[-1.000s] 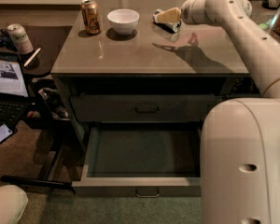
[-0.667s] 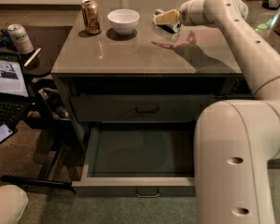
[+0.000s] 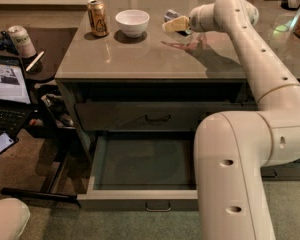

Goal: Place redbull can into middle drawer

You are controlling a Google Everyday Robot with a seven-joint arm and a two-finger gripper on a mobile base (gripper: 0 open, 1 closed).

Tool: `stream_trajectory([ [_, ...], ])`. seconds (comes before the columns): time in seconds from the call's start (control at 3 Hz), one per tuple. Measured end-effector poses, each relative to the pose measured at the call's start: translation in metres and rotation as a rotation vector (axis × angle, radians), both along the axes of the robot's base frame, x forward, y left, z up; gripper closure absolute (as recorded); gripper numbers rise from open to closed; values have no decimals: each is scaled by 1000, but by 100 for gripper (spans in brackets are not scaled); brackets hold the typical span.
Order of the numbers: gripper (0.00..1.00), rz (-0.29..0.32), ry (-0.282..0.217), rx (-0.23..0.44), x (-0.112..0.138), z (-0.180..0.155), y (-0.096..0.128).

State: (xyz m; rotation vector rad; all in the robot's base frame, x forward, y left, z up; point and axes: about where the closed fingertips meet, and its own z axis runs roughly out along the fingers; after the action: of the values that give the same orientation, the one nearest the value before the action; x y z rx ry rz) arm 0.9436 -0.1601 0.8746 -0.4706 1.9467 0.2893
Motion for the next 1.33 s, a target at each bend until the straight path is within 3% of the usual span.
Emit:
stream_trajectory([
  [0.33, 0, -4, 46, 6, 0, -13, -1],
  [0.67, 17, 7, 57, 16, 1, -16, 3],
  [1.33, 63, 30, 37, 25, 5, -11, 14],
])
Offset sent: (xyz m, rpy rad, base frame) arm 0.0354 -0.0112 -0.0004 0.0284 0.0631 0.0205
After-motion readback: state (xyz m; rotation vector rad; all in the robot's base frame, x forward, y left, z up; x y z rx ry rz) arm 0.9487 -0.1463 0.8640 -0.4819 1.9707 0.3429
